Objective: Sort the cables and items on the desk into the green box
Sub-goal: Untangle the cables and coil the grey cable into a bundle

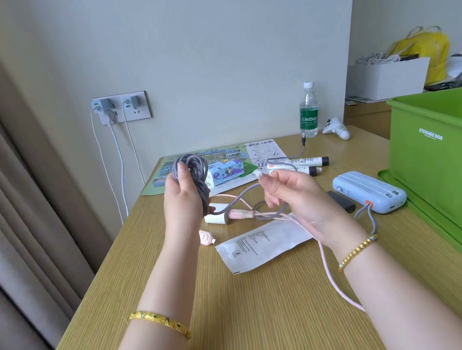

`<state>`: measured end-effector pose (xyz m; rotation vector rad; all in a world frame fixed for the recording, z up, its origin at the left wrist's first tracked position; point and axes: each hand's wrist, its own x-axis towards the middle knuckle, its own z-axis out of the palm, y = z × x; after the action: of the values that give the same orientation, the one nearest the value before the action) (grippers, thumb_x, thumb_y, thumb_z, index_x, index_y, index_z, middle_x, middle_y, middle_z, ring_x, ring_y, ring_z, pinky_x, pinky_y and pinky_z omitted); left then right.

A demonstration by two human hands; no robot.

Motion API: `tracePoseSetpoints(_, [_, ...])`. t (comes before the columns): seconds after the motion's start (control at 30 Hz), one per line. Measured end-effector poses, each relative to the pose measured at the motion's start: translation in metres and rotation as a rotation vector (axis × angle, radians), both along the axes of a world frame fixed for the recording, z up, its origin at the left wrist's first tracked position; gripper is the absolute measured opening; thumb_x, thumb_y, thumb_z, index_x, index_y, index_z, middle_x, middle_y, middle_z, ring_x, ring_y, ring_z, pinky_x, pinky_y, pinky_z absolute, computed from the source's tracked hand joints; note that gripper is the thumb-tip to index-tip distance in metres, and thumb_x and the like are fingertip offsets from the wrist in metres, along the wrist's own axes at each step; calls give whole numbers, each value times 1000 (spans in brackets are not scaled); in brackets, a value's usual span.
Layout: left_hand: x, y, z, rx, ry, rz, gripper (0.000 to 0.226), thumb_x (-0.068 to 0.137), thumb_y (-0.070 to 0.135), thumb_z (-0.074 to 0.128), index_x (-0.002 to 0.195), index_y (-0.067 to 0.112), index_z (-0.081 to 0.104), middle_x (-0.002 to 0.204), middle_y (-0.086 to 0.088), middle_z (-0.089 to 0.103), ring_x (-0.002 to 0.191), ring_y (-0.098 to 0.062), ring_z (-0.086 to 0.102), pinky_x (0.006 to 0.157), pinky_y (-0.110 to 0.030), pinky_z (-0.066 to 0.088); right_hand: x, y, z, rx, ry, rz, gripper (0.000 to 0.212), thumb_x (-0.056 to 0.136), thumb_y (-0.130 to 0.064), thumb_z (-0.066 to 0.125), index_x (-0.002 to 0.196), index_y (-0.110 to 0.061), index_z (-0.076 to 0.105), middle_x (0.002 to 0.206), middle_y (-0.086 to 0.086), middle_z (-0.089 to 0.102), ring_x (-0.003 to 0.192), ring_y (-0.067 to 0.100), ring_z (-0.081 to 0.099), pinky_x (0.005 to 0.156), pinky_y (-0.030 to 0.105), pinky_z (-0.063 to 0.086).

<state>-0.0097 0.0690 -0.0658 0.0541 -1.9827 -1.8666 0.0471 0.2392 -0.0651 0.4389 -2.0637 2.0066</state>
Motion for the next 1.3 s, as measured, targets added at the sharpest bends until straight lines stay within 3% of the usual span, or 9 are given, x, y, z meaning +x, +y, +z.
tracePoseSetpoints(0.17, [5,5,0,-333,41,-78,33,96,44,37,78,18,43,68,5,50,67,-16,48,59,-30,37,-2,8,-1,-226,12,188,23,91,-3,45,100,-11,64,63,-6,58,64,8,48,66,18,38])
tracePoseSetpoints(0.27, [14,13,-1,-532,40,-226,34,91,51,41,86,20,50,72,10,55,69,-6,51,61,-25,37,-2,9,0,-280,11,185,25,90,0,44,98,-16,61,79,-1,71,67,6,53,65,16,41])
tracePoseSetpoints(0.43, [24,17,-1,-460,50,-692,14,86,33,63,92,25,53,50,21,56,45,5,50,45,-10,37,-2,10,0,-286,-19,147,23,91,0,43,94,-17,58,89,4,74,68,6,51,58,19,36])
tracePoseSetpoints(0.53, [26,14,1,-485,49,-726,1,92,26,56,90,26,56,54,21,59,47,8,51,47,-5,36,-3,11,2,-324,-13,71,20,89,3,47,90,-14,58,73,-1,71,57,4,48,52,17,35])
tracePoseSetpoints(0.67, [29,17,-1,-600,2,-680,22,97,31,44,98,17,60,79,7,71,55,4,54,54,-15,42,-6,13,1,-379,-12,-26,16,89,0,50,83,-14,57,59,-6,58,52,6,43,54,16,35])
tracePoseSetpoints(0.77, [28,20,-2,-404,-3,-589,35,99,30,38,96,1,57,58,8,68,47,-2,53,46,-14,41,-8,14,-2,-375,-48,2,10,89,-7,51,83,-13,56,55,-7,52,53,8,41,59,19,34])
tracePoseSetpoints(0.87, [22,15,2,-98,-3,-512,38,100,34,34,88,8,60,57,5,68,45,-10,54,41,-18,41,-9,14,-6,-250,-106,8,11,91,-13,51,84,-10,58,55,-5,48,55,11,41,61,22,33])
tracePoseSetpoints(1.07, [13,12,5,470,-70,-530,39,100,38,29,105,12,58,76,3,74,76,-12,71,66,-29,56,-6,7,-8,33,-132,46,23,94,-19,48,82,-10,66,54,-3,47,48,8,43,53,16,41])
tracePoseSetpoints(1.3, [23,15,5,505,-60,-644,42,100,41,25,100,19,61,97,-3,74,91,-20,70,90,-35,49,-3,-5,-10,232,-188,-25,36,97,-27,43,71,-9,60,40,-7,35,34,7,29,43,22,28])
